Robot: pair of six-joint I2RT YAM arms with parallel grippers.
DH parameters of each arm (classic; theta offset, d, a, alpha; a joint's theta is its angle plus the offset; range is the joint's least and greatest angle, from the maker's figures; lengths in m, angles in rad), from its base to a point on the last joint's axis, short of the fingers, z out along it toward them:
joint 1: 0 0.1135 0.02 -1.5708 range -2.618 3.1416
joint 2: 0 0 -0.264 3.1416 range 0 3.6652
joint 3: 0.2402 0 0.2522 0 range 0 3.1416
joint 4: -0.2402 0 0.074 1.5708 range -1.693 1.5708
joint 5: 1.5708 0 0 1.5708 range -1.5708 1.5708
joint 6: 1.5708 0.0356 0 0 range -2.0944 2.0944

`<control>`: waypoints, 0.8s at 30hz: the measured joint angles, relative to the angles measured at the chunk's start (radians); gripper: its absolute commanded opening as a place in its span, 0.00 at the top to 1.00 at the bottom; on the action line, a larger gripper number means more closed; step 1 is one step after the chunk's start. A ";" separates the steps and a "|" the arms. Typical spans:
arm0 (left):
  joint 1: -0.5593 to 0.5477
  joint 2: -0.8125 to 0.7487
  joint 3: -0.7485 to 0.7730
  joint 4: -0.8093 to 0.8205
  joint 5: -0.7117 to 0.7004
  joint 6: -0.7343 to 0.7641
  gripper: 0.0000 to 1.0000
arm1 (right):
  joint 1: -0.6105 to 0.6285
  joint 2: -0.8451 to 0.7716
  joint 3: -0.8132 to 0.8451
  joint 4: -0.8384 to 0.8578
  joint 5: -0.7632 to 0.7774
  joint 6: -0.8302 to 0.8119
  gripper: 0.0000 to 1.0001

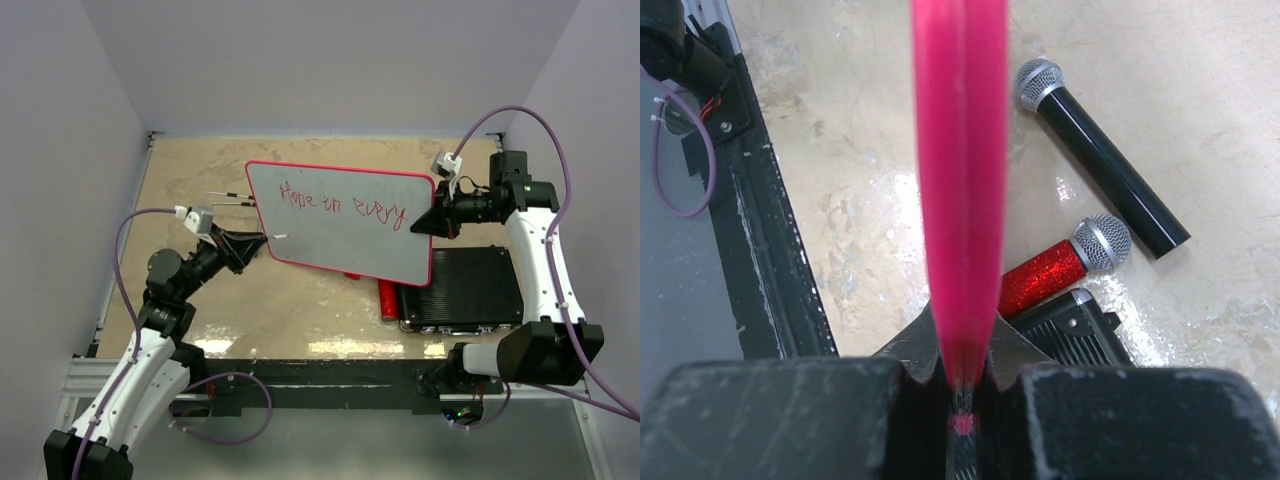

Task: Write a sentence on the whiteboard

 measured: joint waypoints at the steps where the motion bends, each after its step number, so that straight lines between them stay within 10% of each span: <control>1: 0.005 -0.001 -0.003 0.006 0.000 -0.006 1.00 | 0.000 0.000 -0.002 0.001 0.000 0.000 1.00; 24: 0.077 -0.056 -0.132 0.161 0.071 -0.158 1.00 | -0.002 -0.105 -0.128 0.072 -0.020 0.003 1.00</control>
